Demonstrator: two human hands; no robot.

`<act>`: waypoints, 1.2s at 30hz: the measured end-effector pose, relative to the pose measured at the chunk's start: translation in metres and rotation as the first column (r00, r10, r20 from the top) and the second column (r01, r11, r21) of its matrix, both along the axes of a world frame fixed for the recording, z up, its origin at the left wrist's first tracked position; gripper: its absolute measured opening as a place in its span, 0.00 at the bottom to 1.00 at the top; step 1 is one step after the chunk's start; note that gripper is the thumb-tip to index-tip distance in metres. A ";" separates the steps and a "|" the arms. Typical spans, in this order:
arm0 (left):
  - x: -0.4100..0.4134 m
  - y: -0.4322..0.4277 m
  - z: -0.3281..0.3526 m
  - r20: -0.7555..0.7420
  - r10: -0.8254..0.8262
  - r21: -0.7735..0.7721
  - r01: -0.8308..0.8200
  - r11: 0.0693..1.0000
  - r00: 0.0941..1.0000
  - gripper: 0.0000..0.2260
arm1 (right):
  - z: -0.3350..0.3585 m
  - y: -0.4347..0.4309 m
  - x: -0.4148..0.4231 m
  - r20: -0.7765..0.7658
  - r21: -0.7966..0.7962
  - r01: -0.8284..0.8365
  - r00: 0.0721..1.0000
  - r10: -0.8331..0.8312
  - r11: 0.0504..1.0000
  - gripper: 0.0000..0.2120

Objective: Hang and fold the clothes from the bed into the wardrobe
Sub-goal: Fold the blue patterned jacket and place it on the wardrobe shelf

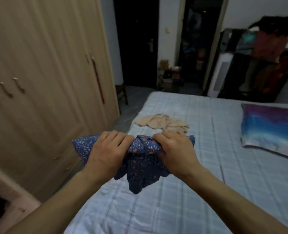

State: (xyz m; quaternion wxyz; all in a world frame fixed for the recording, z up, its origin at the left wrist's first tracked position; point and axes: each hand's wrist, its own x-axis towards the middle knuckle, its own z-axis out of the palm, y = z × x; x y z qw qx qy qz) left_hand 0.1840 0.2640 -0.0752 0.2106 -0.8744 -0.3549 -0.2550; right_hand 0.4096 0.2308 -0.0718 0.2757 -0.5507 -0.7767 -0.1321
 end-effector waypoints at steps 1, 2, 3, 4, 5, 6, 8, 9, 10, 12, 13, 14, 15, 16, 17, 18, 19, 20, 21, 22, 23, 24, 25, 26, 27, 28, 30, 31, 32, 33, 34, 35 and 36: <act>-0.009 -0.005 0.011 -0.004 0.040 0.020 -0.040 0.999 0.999 0.12 | 0.011 0.004 -0.008 -0.001 0.012 -0.035 0.999 0.035 0.999 0.11; -0.017 -0.010 0.021 -0.010 0.080 0.036 -0.079 0.996 0.997 0.12 | 0.021 0.007 -0.015 0.000 0.018 -0.069 0.998 0.069 0.997 0.11; -0.024 -0.016 0.030 -0.014 0.117 0.050 -0.116 0.992 0.993 0.12 | 0.029 0.010 -0.022 -0.001 0.024 -0.104 0.995 0.104 0.994 0.12; -0.032 -0.023 0.039 -0.018 0.156 0.062 -0.155 0.986 0.988 0.12 | 0.037 0.013 -0.030 -0.001 0.034 -0.141 0.990 0.141 0.990 0.13; -0.040 -0.031 0.046 -0.024 0.197 0.072 -0.195 0.978 0.980 0.12 | 0.045 0.015 -0.038 0.003 0.041 -0.177 0.984 0.177 0.983 0.14; -0.049 -0.038 0.053 -0.029 0.240 0.082 -0.237 0.968 0.970 0.12 | 0.051 0.017 -0.046 0.011 0.045 -0.216 0.976 0.215 0.975 0.15; -0.067 -0.055 0.067 -0.025 0.329 0.108 -0.325 0.940 0.944 0.13 | 0.064 0.021 -0.067 0.030 0.058 -0.300 0.954 0.299 0.952 0.15; -0.077 -0.064 0.073 -0.024 0.370 0.118 -0.365 0.923 0.929 0.13 | 0.070 0.023 -0.078 0.034 0.066 -0.341 0.940 0.339 0.938 0.14; -0.087 -0.074 0.078 -0.027 0.412 0.125 -0.406 0.905 0.911 0.13 | 0.075 0.024 -0.091 0.035 0.078 -0.381 0.925 0.379 0.921 0.13; -0.111 -0.096 0.088 -0.036 0.496 0.140 -0.487 0.862 0.867 0.13 | 0.084 0.022 -0.122 0.028 0.103 -0.461 0.887 0.461 0.881 0.11; -0.124 -0.108 0.092 -0.037 0.538 0.147 -0.528 0.836 0.842 0.12 | 0.088 0.020 -0.138 0.025 0.111 -0.500 0.865 0.501 0.859 0.10; -0.137 -0.121 0.096 -0.032 0.580 0.150 -0.570 0.808 0.814 0.12 | 0.092 0.017 -0.156 0.023 0.117 -0.541 0.840 0.543 0.833 0.09; -0.151 -0.136 0.099 -0.025 0.620 0.146 -0.611 0.778 0.784 0.12 | 0.096 0.013 -0.175 0.021 0.120 -0.586 0.809 0.588 0.802 0.08; -0.164 -0.151 0.101 -0.021 0.658 0.140 -0.649 0.748 0.753 0.13 | 0.099 0.007 -0.195 0.019 0.118 -0.631 0.773 0.634 0.767 0.08; -0.177 -0.166 0.103 -0.021 0.690 0.133 -0.682 0.719 0.724 0.13 | 0.102 0.002 -0.213 0.017 0.108 -0.671 0.739 0.674 0.733 0.08; -0.191 -0.182 0.105 -0.025 0.725 0.130 -0.717 0.685 0.689 0.14 | 0.104 -0.006 -0.234 0.016 0.094 -0.710 0.702 0.712 0.697 0.09; -0.207 -0.200 0.106 -0.028 0.761 0.126 -0.753 0.646 0.648 0.14 | 0.107 -0.014 -0.256 0.019 0.081 -0.747 0.663 0.748 0.660 0.09; -0.222 -0.216 0.107 -0.030 0.790 0.126 -0.782 0.610 0.612 0.15 | 0.110 -0.023 -0.277 0.027 0.067 -0.775 0.631 0.776 0.628 0.10; -0.238 -0.232 0.108 -0.029 0.815 0.126 -0.806 0.578 0.579 0.15 | 0.113 -0.033 -0.298 0.033 0.052 -0.798 0.602 0.798 0.600 0.10; -0.253 -0.246 0.110 -0.026 0.835 0.126 -0.827 0.548 0.549 0.15 | 0.116 -0.042 -0.319 0.032 0.046 -0.820 0.572 0.819 0.571 0.11; -0.268 -0.259 0.114 -0.021 0.851 0.127 -0.843 0.522 0.524 0.14 | 0.120 -0.051 -0.339 0.024 0.050 -0.840 0.542 0.840 0.541 0.12; -0.282 -0.272 0.117 -0.014 0.863 0.131 -0.855 0.502 0.505 0.14 | 0.125 -0.060 -0.359 0.017 0.060 -0.857 0.513 0.858 0.512 0.12; -0.297 -0.282 0.121 -0.007 0.871 0.140 -0.862 0.487 0.491 0.13 | 0.129 -0.068 -0.378 0.015 0.067 -0.870 0.490 0.871 0.488 0.12; -0.312 -0.293 0.125 -0.001 0.877 0.155 -0.867 0.474 0.480 0.13 | 0.133 -0.076 -0.397 0.015 0.070 -0.880 0.472 0.881 0.470 0.12; -0.327 -0.302 0.129 0.004 0.882 0.170 -0.870 0.464 0.471 0.13 | 0.137 -0.083 -0.415 0.015 0.071 -0.887 0.458 0.889 0.456 0.12; -0.342 -0.311 0.133 0.009 0.887 0.184 -0.873 0.452 0.462 0.14 | 0.140 -0.090 -0.433 0.016 0.073 -0.892 0.448 0.894 0.446 0.13; -0.372 -0.327 0.140 0.020 0.899 0.194 -0.884 0.426 0.438 0.15 | 0.147 -0.103 -0.468 0.019 0.091 -0.898 0.434 0.901 0.431 0.13; -0.388 -0.333 0.143 0.033 0.905 0.196 -0.890 0.411 0.425 0.15 | 0.150 -0.109 -0.485 0.021 0.107 -0.900 0.426 0.904 0.422 0.13; -0.402 -0.340 0.144 0.047 0.909 0.196 -0.896 0.398 0.414 0.15 | 0.154 -0.114 -0.502 0.028 0.123 -0.902 0.420 0.907 0.414 0.13; -0.416 -0.346 0.144 0.056 0.913 0.194 -0.902 0.386 0.403 0.16 | 0.155 -0.120 -0.517 0.036 0.133 -0.901 0.420 0.907 0.412 0.14; -0.429 -0.352 0.144 0.060 0.918 0.188 -0.907 0.376 0.393 0.17 | 0.156 -0.126 -0.531 0.042 0.138 -0.900 0.423 0.905 0.414 0.14; -0.442 -0.358 0.143 0.064 0.922 0.181 -0.913 0.366 0.382 0.18 | 0.156 -0.131 -0.545 0.044 0.138 -0.900 0.423 0.905 0.414 0.15; -0.454 -0.362 0.142 0.069 0.926 0.173 -0.918 0.356 0.372 0.20 | 0.155 -0.134 -0.559 0.046 0.137 -0.902 0.418 0.907 0.409 0.15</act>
